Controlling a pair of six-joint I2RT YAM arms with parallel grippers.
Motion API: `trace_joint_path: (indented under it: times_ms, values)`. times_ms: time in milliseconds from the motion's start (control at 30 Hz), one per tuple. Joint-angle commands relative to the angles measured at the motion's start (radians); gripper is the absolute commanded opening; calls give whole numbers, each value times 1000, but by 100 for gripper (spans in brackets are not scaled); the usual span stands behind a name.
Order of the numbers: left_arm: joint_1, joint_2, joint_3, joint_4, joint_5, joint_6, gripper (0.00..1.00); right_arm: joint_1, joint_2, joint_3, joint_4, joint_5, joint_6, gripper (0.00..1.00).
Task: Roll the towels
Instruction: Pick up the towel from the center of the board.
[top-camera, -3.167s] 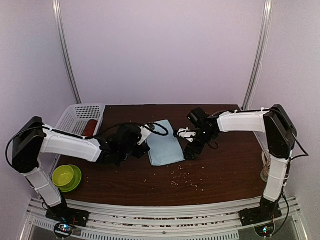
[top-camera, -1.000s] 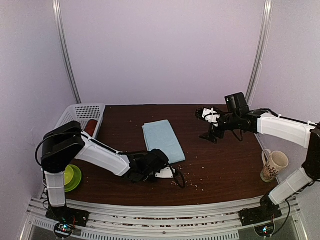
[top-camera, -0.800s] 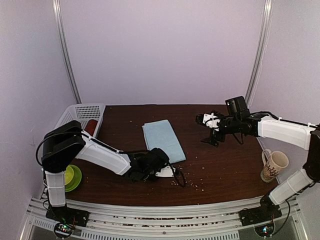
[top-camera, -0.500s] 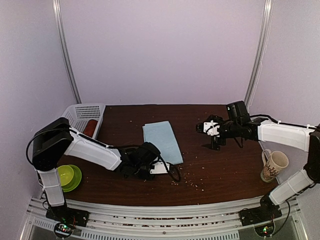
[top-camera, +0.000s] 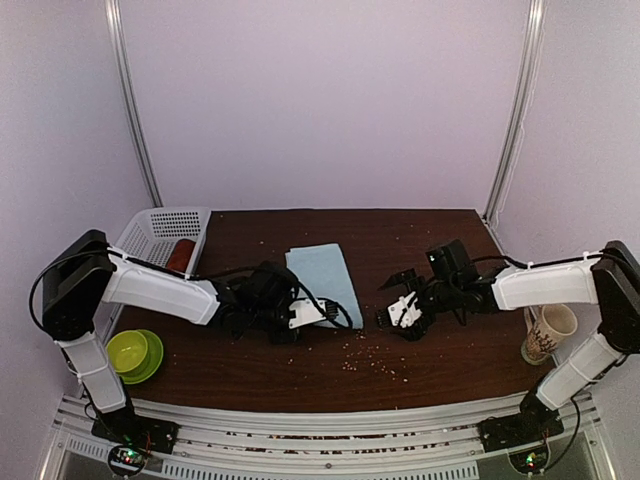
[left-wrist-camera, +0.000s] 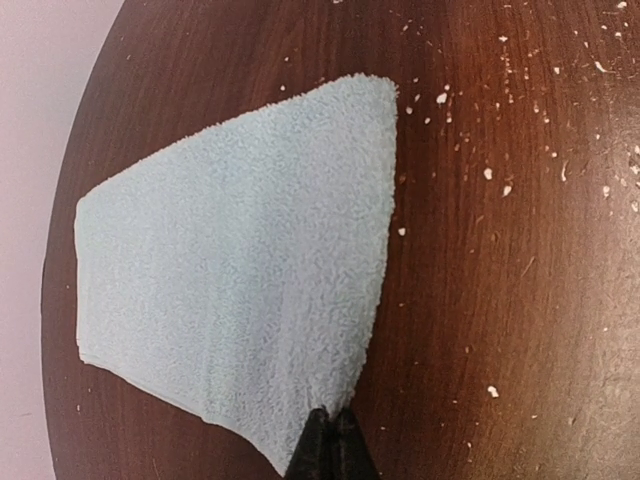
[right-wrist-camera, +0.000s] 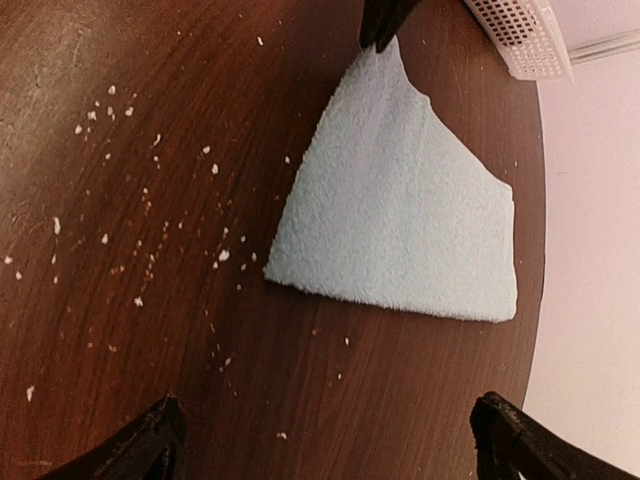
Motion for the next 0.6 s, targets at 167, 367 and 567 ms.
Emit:
trace_joint_path:
  times_ms: [167,367,567]
  values:
    - [29,1,-8,45,65,-43,0,175,133,-77,377,263,167,100]
    - [40,23,1,37,64,-47,0,272,256,-82,524,475,184,95]
    - [51,22,-4,38,80,-52,0,328,359,-75,621,615,166,82]
